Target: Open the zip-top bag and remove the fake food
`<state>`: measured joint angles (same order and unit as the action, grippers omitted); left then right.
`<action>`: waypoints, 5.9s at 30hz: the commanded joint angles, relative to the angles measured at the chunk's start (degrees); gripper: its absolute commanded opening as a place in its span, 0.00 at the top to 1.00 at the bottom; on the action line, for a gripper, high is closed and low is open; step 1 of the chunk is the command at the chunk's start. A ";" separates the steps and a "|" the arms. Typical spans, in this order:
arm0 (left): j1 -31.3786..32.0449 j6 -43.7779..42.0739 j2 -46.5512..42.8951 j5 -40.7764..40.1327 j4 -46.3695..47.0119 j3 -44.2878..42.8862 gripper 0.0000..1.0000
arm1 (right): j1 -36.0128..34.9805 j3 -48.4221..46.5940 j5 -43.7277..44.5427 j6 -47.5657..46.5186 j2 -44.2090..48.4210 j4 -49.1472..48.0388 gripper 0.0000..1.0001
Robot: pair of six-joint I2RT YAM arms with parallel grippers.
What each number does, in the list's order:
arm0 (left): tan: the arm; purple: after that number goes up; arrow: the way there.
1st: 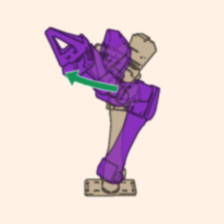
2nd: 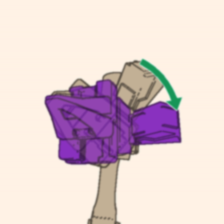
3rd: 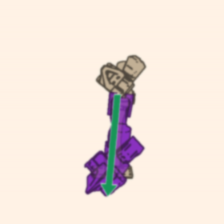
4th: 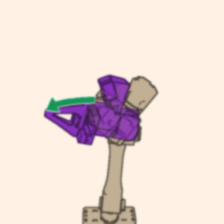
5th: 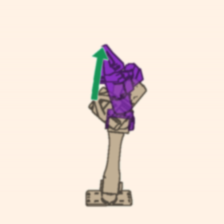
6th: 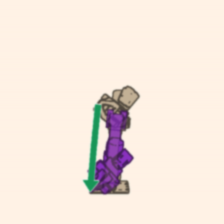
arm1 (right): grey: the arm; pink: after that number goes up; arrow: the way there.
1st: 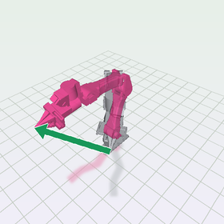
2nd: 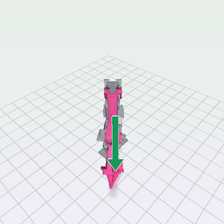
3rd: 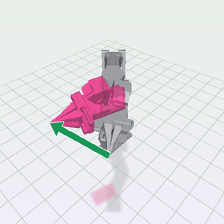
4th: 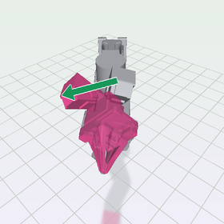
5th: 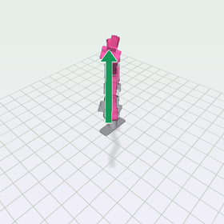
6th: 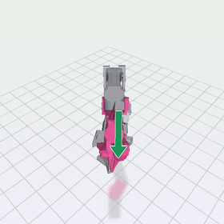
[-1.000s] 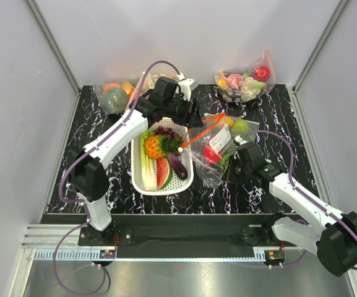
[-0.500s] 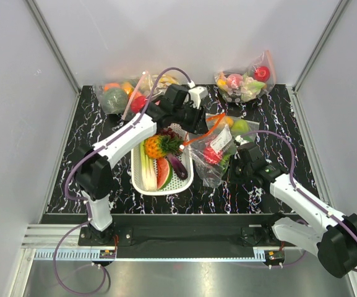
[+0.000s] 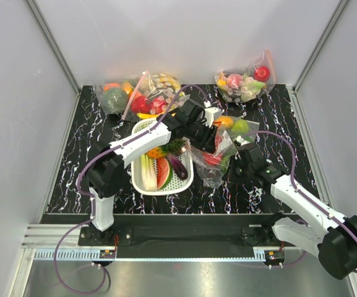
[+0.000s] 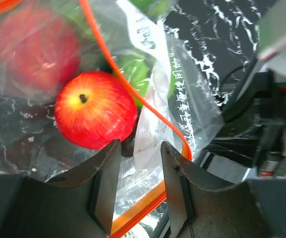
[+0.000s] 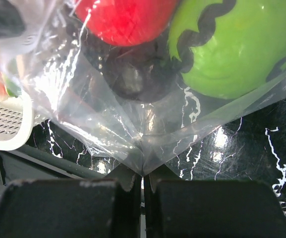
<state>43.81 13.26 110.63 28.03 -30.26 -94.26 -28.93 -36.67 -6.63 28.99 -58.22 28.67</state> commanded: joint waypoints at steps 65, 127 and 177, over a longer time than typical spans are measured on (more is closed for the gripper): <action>1.45 3.97 10.75 -11.51 1.43 -6.37 0.01 | -0.43 1.16 0.92 1.50 3.72 -1.42 1.00; -12.60 5.02 -16.91 11.61 -3.77 3.08 0.56 | -0.43 0.45 6.37 4.76 0.91 0.60 1.00; -16.13 0.89 -33.64 -19.42 -18.34 27.38 0.09 | -0.43 0.37 5.05 4.23 1.09 0.60 1.00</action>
<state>27.68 14.00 77.84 10.09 -50.54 -61.67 -28.93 -35.07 -2.17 33.28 -57.52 29.80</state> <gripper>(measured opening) 0.920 0.010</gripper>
